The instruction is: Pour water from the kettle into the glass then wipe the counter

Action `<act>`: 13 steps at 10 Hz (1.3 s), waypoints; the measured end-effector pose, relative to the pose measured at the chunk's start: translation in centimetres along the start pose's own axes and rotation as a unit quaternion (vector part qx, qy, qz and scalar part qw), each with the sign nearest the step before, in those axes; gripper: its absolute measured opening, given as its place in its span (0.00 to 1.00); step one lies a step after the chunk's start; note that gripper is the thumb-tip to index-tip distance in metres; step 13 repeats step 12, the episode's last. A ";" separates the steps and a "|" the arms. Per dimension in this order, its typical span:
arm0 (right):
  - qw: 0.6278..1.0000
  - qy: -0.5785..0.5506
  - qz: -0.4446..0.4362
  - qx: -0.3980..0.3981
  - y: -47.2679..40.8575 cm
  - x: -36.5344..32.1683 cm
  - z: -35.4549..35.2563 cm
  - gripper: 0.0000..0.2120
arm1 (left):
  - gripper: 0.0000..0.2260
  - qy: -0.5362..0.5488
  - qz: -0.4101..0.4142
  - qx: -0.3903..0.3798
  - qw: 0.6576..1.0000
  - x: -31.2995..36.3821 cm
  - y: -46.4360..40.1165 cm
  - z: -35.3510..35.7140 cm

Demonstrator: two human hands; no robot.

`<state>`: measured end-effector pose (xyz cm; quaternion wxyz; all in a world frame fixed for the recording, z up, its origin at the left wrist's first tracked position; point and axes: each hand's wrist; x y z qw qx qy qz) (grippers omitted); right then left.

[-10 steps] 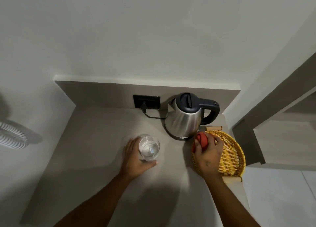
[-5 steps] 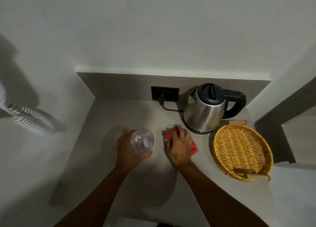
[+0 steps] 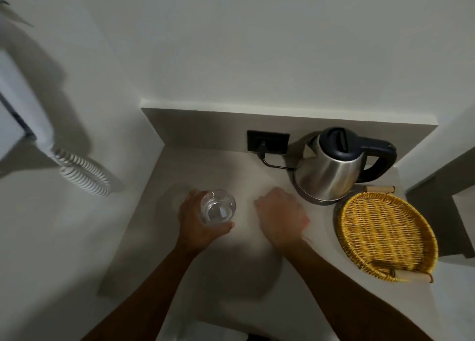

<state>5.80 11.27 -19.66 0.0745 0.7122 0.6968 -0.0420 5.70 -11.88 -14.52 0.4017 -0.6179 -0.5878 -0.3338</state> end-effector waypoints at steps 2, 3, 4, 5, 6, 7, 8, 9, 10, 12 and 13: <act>0.994 0.015 -0.104 -0.016 6.9 1.1 1.3 0.20 | 0.34 -0.014 -0.034 0.005 0.999 0.8 -0.6 2.3; 1.000 -0.018 -0.014 -0.006 7.8 4.0 -0.1 0.19 | 0.33 -0.011 -0.040 -0.039 0.998 1.3 -0.6 4.3; 0.990 -0.129 0.034 0.046 6.9 4.7 -2.6 0.21 | 0.33 -0.009 -0.002 -0.064 0.998 2.3 -0.2 6.6; 0.958 -0.222 0.121 0.137 6.4 6.1 -4.9 0.19 | 0.33 0.004 0.005 -0.076 0.997 2.8 0.2 8.7; 0.949 -0.145 0.199 0.194 5.9 10.0 -6.1 0.18 | 0.35 0.015 0.000 -0.091 0.996 3.0 0.5 10.1; 0.931 -0.122 0.293 0.179 5.2 14.5 -6.5 0.18 | 0.37 0.012 -0.009 -0.097 0.995 3.1 0.6 11.5; 0.931 -0.103 0.329 0.123 4.8 16.9 -5.7 0.19 | 0.39 0.018 -0.022 -0.111 0.993 2.6 0.6 12.4; 0.939 -0.081 0.329 0.062 4.4 17.7 -4.0 0.20 | 0.39 0.013 -0.018 -0.119 0.993 2.3 0.5 12.6; 0.942 -0.067 0.328 0.024 4.4 17.4 -3.5 0.19 | 0.38 0.006 0.001 -0.115 0.993 1.9 0.5 12.6; 0.952 -0.117 0.281 0.011 4.6 17.9 -5.4 0.31 | 0.43 0.043 0.033 -0.145 0.988 2.8 1.0 11.8; 0.952 -0.117 0.281 0.011 4.6 17.9 -5.4 0.31 | 0.43 0.043 0.033 -0.145 0.988 2.8 1.0 11.8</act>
Point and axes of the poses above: each hand's wrist, its own y-axis away from the middle knuckle, its own z-axis out of the palm, x = y × z, and after that the axes turned 10 degrees about y, right-handed
